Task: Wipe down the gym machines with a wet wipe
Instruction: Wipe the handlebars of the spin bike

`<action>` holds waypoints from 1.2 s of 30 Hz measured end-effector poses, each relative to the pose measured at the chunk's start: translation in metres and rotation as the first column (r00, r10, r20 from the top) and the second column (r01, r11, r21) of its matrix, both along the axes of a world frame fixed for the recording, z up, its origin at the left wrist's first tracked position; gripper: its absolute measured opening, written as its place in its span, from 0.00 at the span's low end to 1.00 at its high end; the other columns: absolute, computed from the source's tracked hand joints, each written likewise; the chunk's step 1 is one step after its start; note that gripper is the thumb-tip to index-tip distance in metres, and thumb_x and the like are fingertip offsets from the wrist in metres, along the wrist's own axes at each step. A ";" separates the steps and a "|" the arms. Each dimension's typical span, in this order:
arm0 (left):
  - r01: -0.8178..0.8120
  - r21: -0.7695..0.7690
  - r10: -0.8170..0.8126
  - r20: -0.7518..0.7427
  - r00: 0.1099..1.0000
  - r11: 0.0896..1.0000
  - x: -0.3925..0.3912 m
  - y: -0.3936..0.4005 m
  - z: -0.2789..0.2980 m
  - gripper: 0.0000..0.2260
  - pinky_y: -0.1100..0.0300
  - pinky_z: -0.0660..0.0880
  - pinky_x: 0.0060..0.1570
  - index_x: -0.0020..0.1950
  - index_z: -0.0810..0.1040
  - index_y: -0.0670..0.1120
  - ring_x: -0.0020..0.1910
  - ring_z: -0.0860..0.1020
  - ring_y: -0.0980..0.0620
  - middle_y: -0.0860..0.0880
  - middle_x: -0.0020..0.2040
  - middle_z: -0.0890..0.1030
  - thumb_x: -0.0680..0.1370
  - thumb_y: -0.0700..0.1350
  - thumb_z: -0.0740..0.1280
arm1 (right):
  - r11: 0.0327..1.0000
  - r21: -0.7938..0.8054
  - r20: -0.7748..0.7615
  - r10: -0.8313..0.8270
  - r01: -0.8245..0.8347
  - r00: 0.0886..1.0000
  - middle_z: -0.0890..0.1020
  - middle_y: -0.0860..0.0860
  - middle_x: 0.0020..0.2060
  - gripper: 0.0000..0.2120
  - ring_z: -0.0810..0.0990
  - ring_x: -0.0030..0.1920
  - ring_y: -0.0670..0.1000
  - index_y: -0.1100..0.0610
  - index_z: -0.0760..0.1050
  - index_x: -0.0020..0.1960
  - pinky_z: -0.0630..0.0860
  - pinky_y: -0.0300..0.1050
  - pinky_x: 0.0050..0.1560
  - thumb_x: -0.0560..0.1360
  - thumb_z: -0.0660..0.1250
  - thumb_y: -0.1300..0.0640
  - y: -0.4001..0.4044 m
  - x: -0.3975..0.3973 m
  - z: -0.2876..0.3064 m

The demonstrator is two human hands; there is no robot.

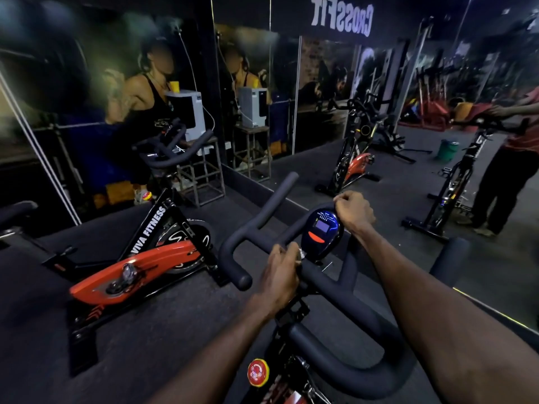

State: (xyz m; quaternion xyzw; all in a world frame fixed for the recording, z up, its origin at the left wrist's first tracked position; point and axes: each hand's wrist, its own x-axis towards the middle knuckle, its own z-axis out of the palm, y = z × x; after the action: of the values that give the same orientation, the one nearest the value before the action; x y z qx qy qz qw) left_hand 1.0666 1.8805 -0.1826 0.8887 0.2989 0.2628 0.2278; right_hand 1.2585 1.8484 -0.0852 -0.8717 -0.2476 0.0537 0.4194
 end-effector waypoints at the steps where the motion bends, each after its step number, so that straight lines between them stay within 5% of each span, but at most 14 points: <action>1: 0.002 0.028 -0.002 0.011 1.000 1.000 0.001 -0.007 0.001 0.03 0.53 0.74 0.49 0.50 0.69 0.52 0.49 0.75 0.42 0.45 0.50 0.73 0.79 0.45 0.59 | 1.000 -0.001 -0.003 0.019 -0.019 1.000 0.82 0.54 0.61 0.14 0.78 0.62 0.61 0.47 0.81 0.57 0.72 0.50 0.61 0.76 0.61 0.54 -0.001 0.001 0.001; 4: -0.091 0.001 0.091 0.012 0.996 0.996 -0.004 -0.006 0.001 0.07 0.58 0.69 0.45 0.55 0.71 0.47 0.49 0.74 0.44 0.43 0.53 0.73 0.79 0.38 0.61 | 0.996 -0.056 0.170 0.082 -0.073 0.982 0.80 0.54 0.61 0.14 0.75 0.63 0.62 0.48 0.81 0.55 0.70 0.54 0.65 0.75 0.61 0.58 -0.004 0.001 0.003; 6: -0.210 -0.056 0.209 -0.019 0.978 0.976 -0.009 0.007 -0.001 0.09 0.56 0.69 0.46 0.57 0.72 0.45 0.51 0.75 0.41 0.40 0.54 0.73 0.78 0.38 0.62 | 0.988 -0.061 0.491 0.153 -0.141 0.858 0.78 0.56 0.57 0.14 0.74 0.59 0.62 0.51 0.81 0.56 0.70 0.55 0.63 0.74 0.63 0.60 -0.005 -0.010 0.008; 8: -0.263 -0.125 0.268 0.021 0.963 0.957 -0.012 0.013 -0.001 0.06 0.56 0.67 0.43 0.50 0.71 0.46 0.47 0.76 0.42 0.41 0.49 0.76 0.76 0.37 0.62 | 0.907 -0.016 0.613 0.341 -0.421 0.712 0.79 0.57 0.48 0.11 0.78 0.50 0.59 0.55 0.81 0.50 0.75 0.51 0.56 0.71 0.64 0.64 -0.001 -0.025 0.014; 11: -0.276 -0.218 0.307 0.123 0.944 0.936 -0.013 0.019 0.003 0.09 0.61 0.66 0.41 0.41 0.70 0.47 0.45 0.78 0.47 0.47 0.46 0.82 0.74 0.34 0.65 | 0.693 -0.303 0.416 0.714 -0.654 0.564 0.83 0.55 0.41 0.07 0.82 0.45 0.57 0.55 0.81 0.44 0.78 0.46 0.47 0.71 0.65 0.63 0.008 -0.057 0.011; 15: -0.229 -0.404 0.316 0.164 0.935 0.886 -0.018 0.034 -0.001 0.13 0.60 0.74 0.41 0.36 0.75 0.51 0.40 0.80 0.52 0.53 0.39 0.82 0.71 0.34 0.71 | 0.477 -0.615 0.180 0.860 -0.628 0.478 0.81 0.60 0.51 0.08 0.81 0.53 0.62 0.56 0.80 0.52 0.78 0.50 0.51 0.75 0.69 0.54 0.016 -0.086 -0.020; 20: -0.179 -0.504 0.329 0.225 0.917 0.845 -0.027 0.060 -0.002 0.18 0.60 0.74 0.38 0.44 0.76 0.52 0.40 0.80 0.52 0.51 0.46 0.81 0.70 0.27 0.65 | 0.501 -0.650 0.220 0.844 -0.572 0.489 0.77 0.61 0.56 0.11 0.78 0.58 0.64 0.58 0.80 0.56 0.76 0.51 0.55 0.75 0.70 0.57 0.034 -0.087 -0.037; 24: -0.229 -0.377 0.331 0.233 0.914 0.898 -0.031 0.088 0.002 0.16 0.63 0.74 0.50 0.47 0.81 0.43 0.46 0.80 0.53 0.51 0.45 0.82 0.69 0.27 0.60 | 0.550 -0.615 0.290 0.824 -0.565 0.487 0.75 0.60 0.57 0.12 0.75 0.59 0.65 0.59 0.72 0.58 0.73 0.54 0.54 0.77 0.67 0.56 0.052 -0.087 -0.046; 27: -0.255 -0.312 0.318 0.170 0.933 0.915 -0.032 0.106 -0.004 0.14 0.69 0.68 0.45 0.45 0.82 0.42 0.46 0.79 0.52 0.48 0.45 0.84 0.71 0.28 0.61 | 0.575 -0.585 0.319 0.812 -0.573 0.489 0.76 0.60 0.57 0.12 0.76 0.58 0.63 0.61 0.73 0.58 0.71 0.51 0.52 0.78 0.66 0.55 0.069 -0.096 -0.050; 36: -0.250 -0.210 0.287 0.170 0.943 0.945 -0.025 0.156 -0.011 0.12 0.59 0.71 0.51 0.42 0.81 0.42 0.49 0.78 0.44 0.43 0.46 0.80 0.70 0.29 0.61 | 0.467 -0.770 0.232 0.839 -0.435 0.492 0.75 0.61 0.58 0.12 0.78 0.59 0.63 0.62 0.75 0.61 0.77 0.53 0.56 0.78 0.64 0.63 0.102 -0.111 -0.046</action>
State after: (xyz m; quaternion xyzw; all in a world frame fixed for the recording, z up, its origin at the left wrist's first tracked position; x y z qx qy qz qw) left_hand 1.0414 2.0362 -0.1932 0.7836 0.4167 0.3500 0.2999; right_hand 1.1471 1.9501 -0.1311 -0.7519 -0.6571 0.0222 -0.0486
